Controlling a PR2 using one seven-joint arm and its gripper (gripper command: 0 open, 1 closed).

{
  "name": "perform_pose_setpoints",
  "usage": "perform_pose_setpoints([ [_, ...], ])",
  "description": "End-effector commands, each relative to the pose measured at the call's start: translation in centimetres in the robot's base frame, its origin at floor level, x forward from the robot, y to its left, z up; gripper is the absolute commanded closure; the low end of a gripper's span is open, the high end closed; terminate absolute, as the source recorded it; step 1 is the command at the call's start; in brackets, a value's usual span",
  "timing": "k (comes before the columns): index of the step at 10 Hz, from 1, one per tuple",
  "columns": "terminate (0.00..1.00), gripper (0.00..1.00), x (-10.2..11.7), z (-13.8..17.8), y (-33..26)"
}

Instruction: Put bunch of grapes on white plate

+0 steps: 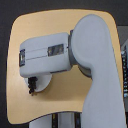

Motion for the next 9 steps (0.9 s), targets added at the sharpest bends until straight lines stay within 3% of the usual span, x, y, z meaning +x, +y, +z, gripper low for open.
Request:
perform_pose_setpoints([
  [1,0.00,1.00,2.3,-1.1,-0.7],
  [9,0.00,1.00,3.0,-1.3,-1.9],
])
